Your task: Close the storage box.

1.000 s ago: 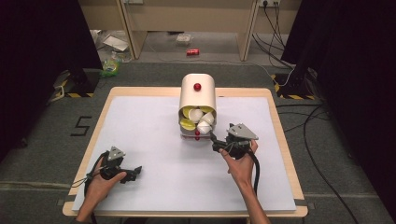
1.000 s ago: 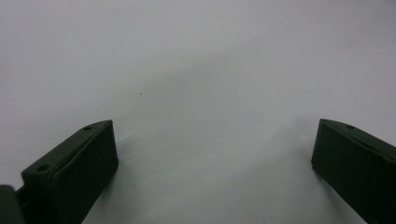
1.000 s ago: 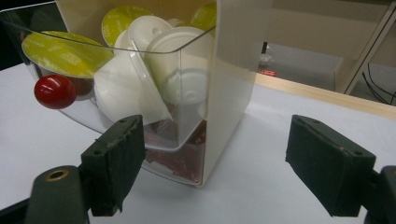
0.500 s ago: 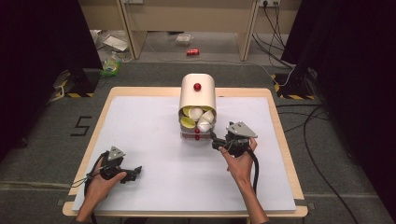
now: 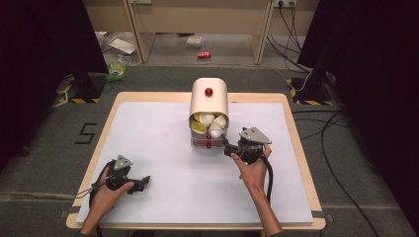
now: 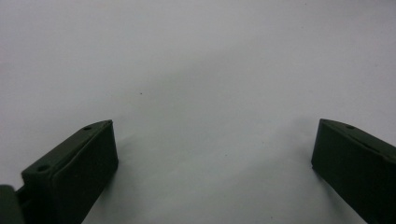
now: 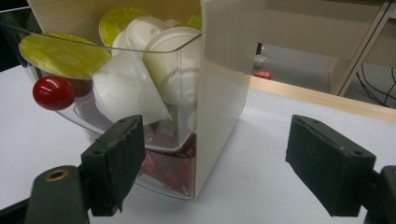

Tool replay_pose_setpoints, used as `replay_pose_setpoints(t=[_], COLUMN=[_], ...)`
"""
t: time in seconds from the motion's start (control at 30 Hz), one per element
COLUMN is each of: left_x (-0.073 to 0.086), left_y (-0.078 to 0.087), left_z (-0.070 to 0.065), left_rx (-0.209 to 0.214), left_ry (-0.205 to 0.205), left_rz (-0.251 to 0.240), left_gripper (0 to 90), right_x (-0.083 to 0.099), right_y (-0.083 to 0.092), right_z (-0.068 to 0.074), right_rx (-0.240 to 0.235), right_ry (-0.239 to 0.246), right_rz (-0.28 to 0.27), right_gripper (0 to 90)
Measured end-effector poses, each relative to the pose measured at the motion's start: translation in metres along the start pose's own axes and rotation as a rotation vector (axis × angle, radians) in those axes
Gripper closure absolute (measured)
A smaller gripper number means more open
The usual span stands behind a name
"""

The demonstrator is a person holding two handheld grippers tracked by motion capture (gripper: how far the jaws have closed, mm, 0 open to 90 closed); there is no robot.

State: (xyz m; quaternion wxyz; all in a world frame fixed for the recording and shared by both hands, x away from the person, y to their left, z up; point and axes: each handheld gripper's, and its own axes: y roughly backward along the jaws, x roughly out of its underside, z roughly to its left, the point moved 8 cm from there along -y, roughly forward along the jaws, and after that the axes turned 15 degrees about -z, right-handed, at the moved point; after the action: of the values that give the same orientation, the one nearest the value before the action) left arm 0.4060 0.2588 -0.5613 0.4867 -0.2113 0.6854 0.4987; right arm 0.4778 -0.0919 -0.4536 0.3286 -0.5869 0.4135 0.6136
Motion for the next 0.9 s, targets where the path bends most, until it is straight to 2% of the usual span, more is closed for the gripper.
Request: replay_pose_setpoints(t=[0.9], left_x=[0.0], left_y=[0.0], left_z=[0.0], left_rx=[0.0], left_ry=[0.0], left_rz=[0.0], left_gripper=[0.0], right_x=[-0.0007], right_y=[-0.0103], right_z=[-0.0016], right_rx=[0.008], right_ry=[0.0], right_rz=[-0.002], right_gripper=[20.2])
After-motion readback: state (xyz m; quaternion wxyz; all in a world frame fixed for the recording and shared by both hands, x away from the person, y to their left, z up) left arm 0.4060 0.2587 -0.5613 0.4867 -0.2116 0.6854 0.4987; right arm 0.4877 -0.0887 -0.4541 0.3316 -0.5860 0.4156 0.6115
